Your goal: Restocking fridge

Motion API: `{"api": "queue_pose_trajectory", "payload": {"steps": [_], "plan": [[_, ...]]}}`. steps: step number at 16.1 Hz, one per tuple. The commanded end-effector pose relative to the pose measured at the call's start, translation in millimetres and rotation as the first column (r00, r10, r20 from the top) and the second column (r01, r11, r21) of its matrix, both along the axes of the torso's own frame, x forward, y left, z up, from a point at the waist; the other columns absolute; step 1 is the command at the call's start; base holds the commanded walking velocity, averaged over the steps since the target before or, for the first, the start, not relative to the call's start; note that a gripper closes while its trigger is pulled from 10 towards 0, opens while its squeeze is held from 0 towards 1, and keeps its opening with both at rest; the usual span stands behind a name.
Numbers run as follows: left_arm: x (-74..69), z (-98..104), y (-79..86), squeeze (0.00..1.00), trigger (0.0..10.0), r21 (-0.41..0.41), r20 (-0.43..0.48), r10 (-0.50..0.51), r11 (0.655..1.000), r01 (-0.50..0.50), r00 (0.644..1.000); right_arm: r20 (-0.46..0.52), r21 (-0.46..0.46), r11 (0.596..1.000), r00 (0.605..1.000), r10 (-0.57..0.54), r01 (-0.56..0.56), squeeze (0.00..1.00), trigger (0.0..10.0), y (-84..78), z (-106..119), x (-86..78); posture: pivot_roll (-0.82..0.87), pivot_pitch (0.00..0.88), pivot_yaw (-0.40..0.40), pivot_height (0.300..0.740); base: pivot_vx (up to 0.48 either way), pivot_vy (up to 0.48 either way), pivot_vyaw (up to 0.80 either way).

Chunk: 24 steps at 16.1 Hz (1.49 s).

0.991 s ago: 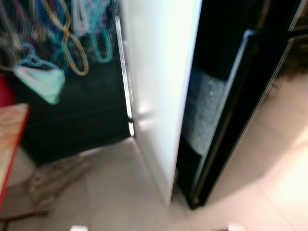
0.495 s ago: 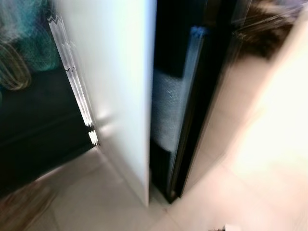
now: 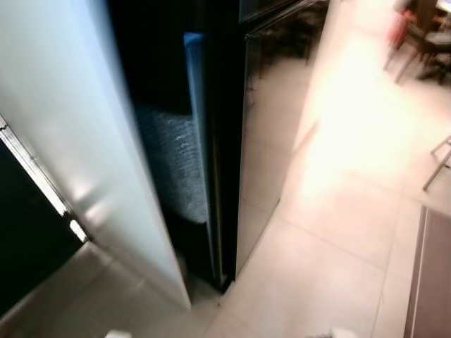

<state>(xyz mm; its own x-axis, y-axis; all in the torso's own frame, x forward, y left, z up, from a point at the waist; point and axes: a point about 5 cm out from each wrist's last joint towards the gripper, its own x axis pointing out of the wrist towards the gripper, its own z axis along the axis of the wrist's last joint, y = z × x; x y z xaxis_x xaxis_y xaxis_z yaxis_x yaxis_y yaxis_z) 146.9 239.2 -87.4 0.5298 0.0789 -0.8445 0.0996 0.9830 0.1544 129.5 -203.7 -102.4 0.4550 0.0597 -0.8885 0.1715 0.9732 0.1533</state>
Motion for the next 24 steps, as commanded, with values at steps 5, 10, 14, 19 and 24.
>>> {"api": "queue_pose_trajectory", "payload": {"steps": [5,10,14,19,24], "plan": [[-4.3,-0.4,6.1,0.0,10.0,0.005,-0.01,0.043,0.999,-0.043,0.999,0.045,0.007,0.999,0.998,-0.032,0.032,0.0,10.0,2.8,3.9,12.6,0.07,0.03,-0.009,0.74,0.0,0.0,-0.63],[-2.9,-0.3,5.4,0.0,10.0,-0.008,-0.016,0.052,0.999,-0.052,0.999,0.06,0.006,0.999,0.998,-0.038,0.038,0.0,10.0,1.7,5.2,15.3,0.07,0.058,-0.011,0.74,0.0,0.0,0.0],[-1.5,0.1,4.7,0.0,10.0,-0.015,-0.012,0.053,0.998,-0.053,0.999,0.065,0.005,0.998,0.996,-0.055,0.055,0.0,10.0,0.8,5.7,16.4,0.06,0.069,-0.013,0.74,0.0,0.0,0.0],[-0.3,0.2,3.7,0.0,10.0,-0.018,-0.012,0.057,0.998,-0.057,0.998,0.074,0.003,0.997,0.995,-0.073,0.073,0.0,10.0,-0.7,6.4,17.6,0.06,0.072,-0.018,0.74,0.0,0.172,0.0],[0.0,0.0,2.9,0.0,10.0,-0.022,-0.012,0.067,0.998,-0.067,0.998,0.101,0.009,0.996,0.991,-0.094,0.093,0.0,10.0,-1.3,7.6,19.5,0.05,0.076,-0.021,0.74,0.0,0.324,-0.1]]}}
